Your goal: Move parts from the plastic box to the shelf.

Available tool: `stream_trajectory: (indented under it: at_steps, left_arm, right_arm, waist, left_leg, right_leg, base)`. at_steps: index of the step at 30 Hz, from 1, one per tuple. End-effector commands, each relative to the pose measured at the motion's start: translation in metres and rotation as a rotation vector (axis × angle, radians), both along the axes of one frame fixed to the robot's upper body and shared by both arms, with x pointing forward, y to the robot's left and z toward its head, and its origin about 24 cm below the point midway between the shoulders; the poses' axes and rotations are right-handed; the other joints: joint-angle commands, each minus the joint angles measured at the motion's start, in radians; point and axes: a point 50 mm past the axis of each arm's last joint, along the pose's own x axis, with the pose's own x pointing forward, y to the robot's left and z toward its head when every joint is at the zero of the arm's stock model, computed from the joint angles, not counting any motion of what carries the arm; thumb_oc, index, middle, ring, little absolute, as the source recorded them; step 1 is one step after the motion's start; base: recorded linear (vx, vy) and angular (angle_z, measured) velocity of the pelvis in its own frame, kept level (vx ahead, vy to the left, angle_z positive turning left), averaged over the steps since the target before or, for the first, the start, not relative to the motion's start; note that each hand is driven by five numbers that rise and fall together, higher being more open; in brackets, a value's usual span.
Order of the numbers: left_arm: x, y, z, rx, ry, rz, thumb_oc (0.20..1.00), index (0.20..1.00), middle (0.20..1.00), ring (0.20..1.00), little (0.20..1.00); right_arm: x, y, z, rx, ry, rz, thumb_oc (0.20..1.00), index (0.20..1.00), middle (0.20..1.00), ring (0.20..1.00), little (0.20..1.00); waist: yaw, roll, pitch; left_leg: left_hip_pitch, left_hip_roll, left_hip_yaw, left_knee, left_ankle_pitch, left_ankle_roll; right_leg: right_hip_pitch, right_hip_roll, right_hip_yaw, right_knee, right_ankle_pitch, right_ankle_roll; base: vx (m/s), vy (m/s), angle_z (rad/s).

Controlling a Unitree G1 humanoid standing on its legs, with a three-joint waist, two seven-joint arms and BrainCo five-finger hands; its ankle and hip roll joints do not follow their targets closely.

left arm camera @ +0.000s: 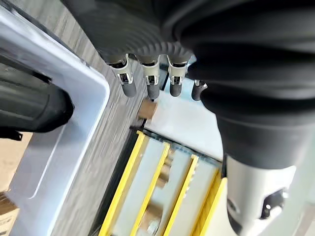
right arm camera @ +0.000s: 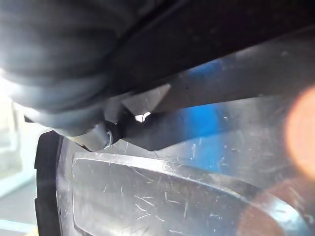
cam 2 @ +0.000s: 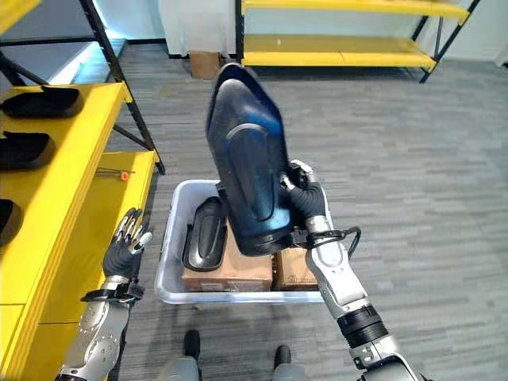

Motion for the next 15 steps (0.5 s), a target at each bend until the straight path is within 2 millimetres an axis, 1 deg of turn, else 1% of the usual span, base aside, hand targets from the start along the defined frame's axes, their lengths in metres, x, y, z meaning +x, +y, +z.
stream_trajectory:
  at_steps: [1, 2, 3, 5, 6, 7, 8, 9, 10, 11, 12, 13, 14, 15]
  left_arm:
    - [0.005, 0.004, 0.009, 0.026, -0.054, 0.002, 1.000, 1.000, 1.000, 1.000, 1.000]
    - [0.004, 0.003, 0.001, 0.032, -0.016, -0.011, 1.000, 1.000, 1.000, 1.000, 1.000]
    - [0.003, 0.003, -0.001, 0.039, -0.005, -0.014, 1.000, 1.000, 1.000, 1.000, 1.000]
    - [0.000, 0.004, -0.001, 0.043, -0.011, -0.012, 1.000, 1.000, 1.000, 1.000, 1.000]
    - [0.001, 0.003, 0.002, 0.028, -0.029, 0.000, 1.000, 1.000, 1.000, 1.000, 1.000]
    - [0.001, 0.003, 0.002, 0.021, -0.033, 0.004, 1.000, 1.000, 1.000, 1.000, 1.000]
    - [0.003, 0.003, 0.005, 0.012, -0.052, 0.017, 1.000, 1.000, 1.000, 1.000, 1.000]
    - [0.006, 0.003, 0.007, 0.003, -0.066, 0.032, 1.000, 1.000, 1.000, 1.000, 1.000]
    - [0.006, 0.002, 0.007, 0.002, -0.066, 0.031, 1.000, 1.000, 1.000, 1.000, 1.000]
    - [0.007, -0.001, 0.007, 0.021, -0.061, 0.009, 1.000, 1.000, 1.000, 1.000, 1.000]
    - [0.006, -0.001, 0.006, 0.022, -0.059, 0.008, 1.000, 1.000, 1.000, 1.000, 1.000]
    - [0.006, 0.000, 0.006, 0.029, -0.055, 0.012, 1.000, 1.000, 1.000, 1.000, 1.000]
    - [0.006, 0.002, 0.006, 0.035, -0.054, 0.022, 1.000, 1.000, 1.000, 1.000, 1.000]
    - [0.006, 0.007, 0.011, 0.060, -0.072, 0.038, 1.000, 1.000, 1.000, 1.000, 1.000]
  right_arm:
    - [-0.001, 0.001, 0.049, 0.120, -0.229, 0.019, 0.200, 0.200, 0.200, 0.200, 0.200]
    - [-0.005, -0.009, 0.051, 0.115, -0.248, -0.006, 0.200, 0.200, 0.200, 0.200, 0.200]
    - [-0.007, -0.012, 0.050, 0.109, -0.246, -0.016, 0.200, 0.200, 0.200, 0.200, 0.200]
    - [-0.010, -0.014, 0.049, 0.081, -0.255, -0.020, 0.200, 0.200, 0.200, 0.200, 0.200]
    - [-0.014, -0.018, 0.046, 0.098, -0.250, -0.023, 0.200, 0.200, 0.200, 0.200, 0.200]
    - [-0.016, -0.020, 0.042, 0.106, -0.235, -0.028, 0.200, 0.200, 0.200, 0.200, 0.200]
    - [-0.018, -0.020, 0.037, 0.118, -0.217, -0.025, 0.200, 0.200, 0.200, 0.200, 0.200]
    - [-0.023, -0.025, 0.036, 0.066, -0.224, -0.046, 0.200, 0.200, 0.200, 0.200, 0.200]
    - [-0.023, -0.026, 0.036, 0.064, -0.224, -0.048, 0.200, 0.200, 0.200, 0.200, 0.200]
    - [-0.027, -0.037, 0.035, 0.087, -0.224, -0.092, 0.200, 0.200, 0.200, 0.200, 0.200]
    - [-0.027, -0.037, 0.034, 0.088, -0.222, -0.092, 0.200, 0.200, 0.200, 0.200, 0.200]
    - [-0.026, -0.035, 0.031, 0.097, -0.211, -0.092, 0.200, 0.200, 0.200, 0.200, 0.200]
    - [-0.026, -0.033, 0.030, 0.110, -0.205, -0.089, 0.200, 0.200, 0.200, 0.200, 0.200]
    - [-0.025, -0.029, 0.029, 0.133, -0.194, -0.071, 0.200, 0.200, 0.200, 0.200, 0.200]
  waist:
    - [0.045, 0.020, -0.030]
    - [0.050, 0.019, -0.016]
    - [0.053, 0.016, -0.015]
    - [0.052, 0.012, -0.018]
    - [0.044, 0.000, -0.029]
    - [0.034, -0.002, -0.037]
    - [0.012, -0.005, -0.058]
    - [-0.014, 0.006, -0.090]
    - [-0.014, 0.004, -0.086]
    - [-0.029, 0.014, -0.104]
    - [-0.028, 0.014, -0.105]
    - [-0.024, 0.014, -0.107]
    - [-0.021, 0.012, -0.108]
    - [-0.010, 0.003, -0.104]
  left_leg:
    - [-0.033, 0.130, -0.034, -0.019, 0.262, -0.046]
    - [-0.095, 0.094, 0.044, -0.014, 0.279, -0.027]
    - [-0.099, 0.077, 0.039, 0.004, 0.255, -0.020]
    - [-0.084, 0.042, 0.007, 0.068, 0.181, -0.008]
    - [-0.049, 0.032, 0.018, 0.136, 0.111, 0.004]
    - [-0.029, 0.032, 0.025, 0.152, 0.083, 0.008]
    - [0.031, 0.052, 0.071, 0.205, 0.058, 0.007]
    - [0.131, 0.036, 0.105, 0.148, -0.038, 0.002]
    - [0.127, 0.031, 0.114, 0.143, -0.023, 0.011]
    - [0.122, 0.016, 0.161, 0.055, -0.075, 0.016]
    - [0.128, 0.015, 0.162, 0.053, -0.082, 0.016]
    - [0.138, 0.004, 0.165, 0.038, -0.101, 0.021]
    - [0.145, -0.009, 0.166, 0.025, -0.113, 0.028]
    - [0.135, -0.034, 0.157, 0.028, -0.134, 0.042]
  right_leg:
    - [-0.083, -0.060, -0.064, 0.211, -0.107, 0.025]
    - [-0.061, -0.086, -0.132, 0.171, -0.097, 0.008]
    - [-0.059, -0.095, -0.145, 0.158, -0.083, 0.010]
    - [-0.055, -0.109, -0.164, 0.098, -0.035, 0.011]
    - [-0.044, -0.130, -0.208, 0.060, -0.011, 0.004]
    - [-0.037, -0.136, -0.231, 0.050, -0.006, 0.005]
    - [-0.038, -0.146, -0.281, 0.028, 0.010, -0.004]
    - [-0.027, -0.161, -0.325, 0.036, 0.009, 0.022]
    - [-0.030, -0.169, -0.343, 0.033, 0.027, 0.014]
    - [-0.009, -0.200, -0.357, 0.040, 0.045, 0.044]
    - [-0.006, -0.200, -0.354, 0.042, 0.041, 0.048]
    - [0.001, -0.209, -0.356, 0.035, 0.045, 0.054]
    - [0.007, -0.220, -0.359, 0.032, 0.058, 0.063]
    - [0.007, -0.247, -0.362, 0.032, 0.086, 0.079]
  base:
    - [-0.22, -0.177, 0.37]
    - [-0.19, -0.162, 0.88]
    - [-0.21, -0.175, 2.26]
    - [-0.21, -0.117, 2.06]
    - [-0.21, -0.098, 0.74]
    - [-0.21, -0.068, 1.02]
    - [-0.07, 0.065, 1.97]
    - [-0.10, 0.089, 1.96]
    - [0.05, 0.244, 1.85]
    - [0.04, 0.173, 1.12]
    - [0.11, 0.220, 0.86]
    - [0.04, 0.133, 0.68]
    - [0.03, 0.233, 0.38]
    - [0.01, 0.180, 0.00]
